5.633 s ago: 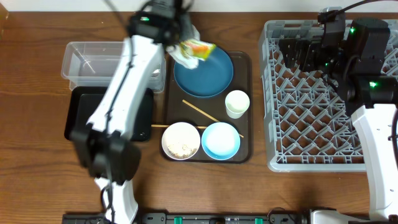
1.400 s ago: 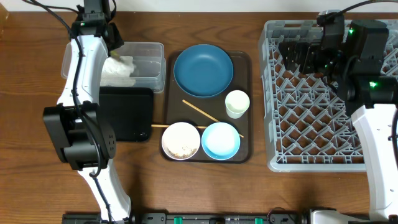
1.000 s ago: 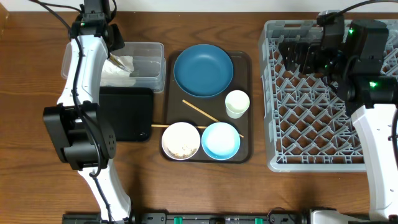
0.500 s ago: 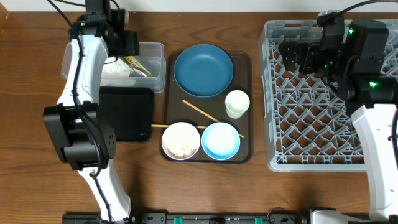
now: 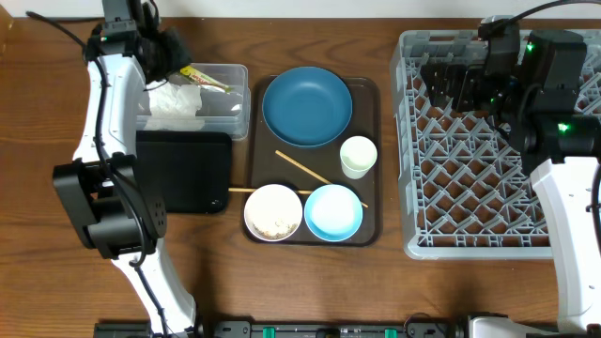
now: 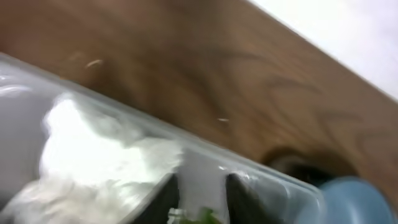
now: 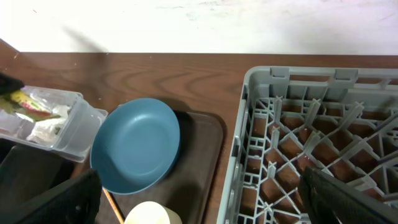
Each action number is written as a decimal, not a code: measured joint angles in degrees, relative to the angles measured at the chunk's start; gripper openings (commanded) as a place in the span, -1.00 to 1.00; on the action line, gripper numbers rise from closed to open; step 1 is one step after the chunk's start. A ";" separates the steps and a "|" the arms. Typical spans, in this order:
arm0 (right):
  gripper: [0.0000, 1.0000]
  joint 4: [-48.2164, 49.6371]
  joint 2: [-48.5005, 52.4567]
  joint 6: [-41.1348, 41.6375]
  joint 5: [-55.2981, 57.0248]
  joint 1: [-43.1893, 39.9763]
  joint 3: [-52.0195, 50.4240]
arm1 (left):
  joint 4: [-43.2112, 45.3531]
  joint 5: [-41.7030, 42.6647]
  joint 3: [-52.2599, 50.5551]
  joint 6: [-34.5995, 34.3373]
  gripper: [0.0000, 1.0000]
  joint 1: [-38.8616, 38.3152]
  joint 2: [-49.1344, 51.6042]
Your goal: Sort waste into correct bins and load items into the dishwasher rack
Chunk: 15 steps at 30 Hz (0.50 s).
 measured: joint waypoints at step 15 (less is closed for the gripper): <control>0.99 0.02 0.00 -0.39 0.00 0.00 0.00 | 4.70 -2.58 0.00 -3.74 0.67 0.17 0.00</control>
